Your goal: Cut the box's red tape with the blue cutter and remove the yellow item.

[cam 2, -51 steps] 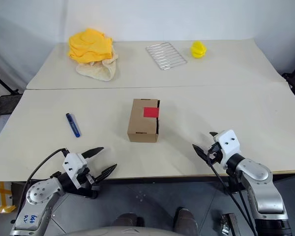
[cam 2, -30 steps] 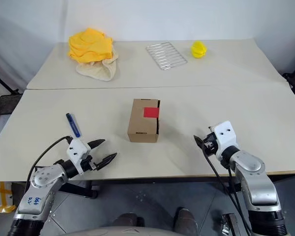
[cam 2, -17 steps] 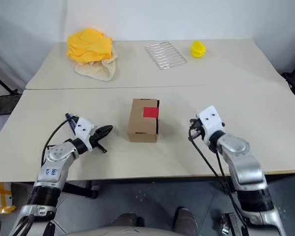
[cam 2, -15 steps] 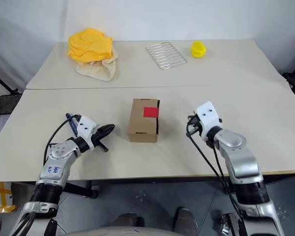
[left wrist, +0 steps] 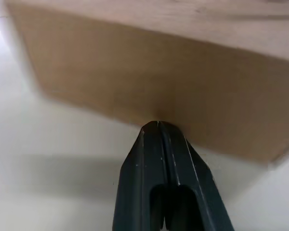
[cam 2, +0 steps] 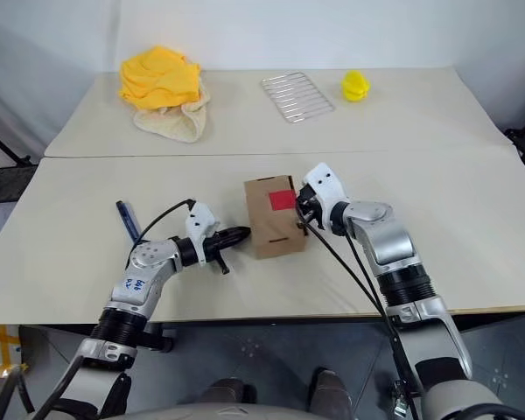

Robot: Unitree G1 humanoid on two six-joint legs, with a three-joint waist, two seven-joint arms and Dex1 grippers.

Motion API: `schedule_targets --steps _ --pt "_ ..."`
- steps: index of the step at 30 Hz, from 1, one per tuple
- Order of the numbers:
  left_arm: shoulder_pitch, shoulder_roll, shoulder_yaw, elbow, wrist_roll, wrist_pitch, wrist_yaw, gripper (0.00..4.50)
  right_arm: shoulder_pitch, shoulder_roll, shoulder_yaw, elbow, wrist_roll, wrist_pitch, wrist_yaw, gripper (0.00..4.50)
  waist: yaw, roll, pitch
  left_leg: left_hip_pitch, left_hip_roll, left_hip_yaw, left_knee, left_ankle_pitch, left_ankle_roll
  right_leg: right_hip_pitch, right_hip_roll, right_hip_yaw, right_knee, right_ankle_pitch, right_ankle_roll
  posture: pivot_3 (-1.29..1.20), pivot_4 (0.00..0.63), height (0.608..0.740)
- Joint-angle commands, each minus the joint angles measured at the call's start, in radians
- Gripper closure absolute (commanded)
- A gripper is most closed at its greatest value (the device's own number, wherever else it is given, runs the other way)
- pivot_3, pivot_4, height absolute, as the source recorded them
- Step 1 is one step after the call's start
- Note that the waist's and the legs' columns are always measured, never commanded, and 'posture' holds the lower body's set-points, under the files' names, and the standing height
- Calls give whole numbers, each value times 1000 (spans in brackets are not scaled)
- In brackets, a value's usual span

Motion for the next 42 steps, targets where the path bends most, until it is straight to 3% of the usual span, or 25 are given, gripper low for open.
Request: schedule_targets --steps 1,7,15,21,26,32,37,42 --pt "35 -5 -88 -158 -9 133 -31 4473 22 -62 11 -167 29 68 73 4500 0 0 0 -1 0 0 0 0 0 -1 0 0 0 0 0 0 150 740" --pt "56 -25 -152 -284 -25 248 -37 4473 54 -150 20 -239 13 93 117 4500 -1 0 0 -6 0 1 1 0 0 -7 0 -1 0 0 0 0 150 740" --pt "13 -82 -200 -287 -24 283 -40 4473 75 -217 43 -156 -65 4 120 4500 1 -1 0 -8 0 1 3 0 0 -7 0 -1 0 0 0 0 150 740" --pt "-5 -90 -194 -268 -18 288 -29 4473 67 -209 5 -82 -127 -108 31 4500 1 -1 0 -8 0 1 5 0 0 -7 0 0 1 0 1 0 150 740" --pt "27 -19 -130 -306 -27 330 -18 4473 57 -209 -120 -37 -169 -213 -158 4500 0 -1 0 -9 0 1 7 0 0 -8 0 1 4 0 1 0 150 740" --pt "61 81 -29 -320 -39 365 9 4473 182 -284 -263 -262 -125 -74 -158 4500 3 -1 0 -10 1 1 7 0 -1 -10 0 1 4 0 1 0 150 740" --pt "-43 77 43 -82 15 203 114 4473 381 -395 -326 -582 -3 227 -35 4500 8 -1 1 -11 1 1 9 0 0 -10 0 1 5 0 1 0 150 740" --pt "-231 -8 55 247 35 -21 137 4473 505 -434 -331 -834 136 505 9 4500 10 -3 2 -11 1 1 14 -1 0 -9 0 1 8 1 0 0 150 740"
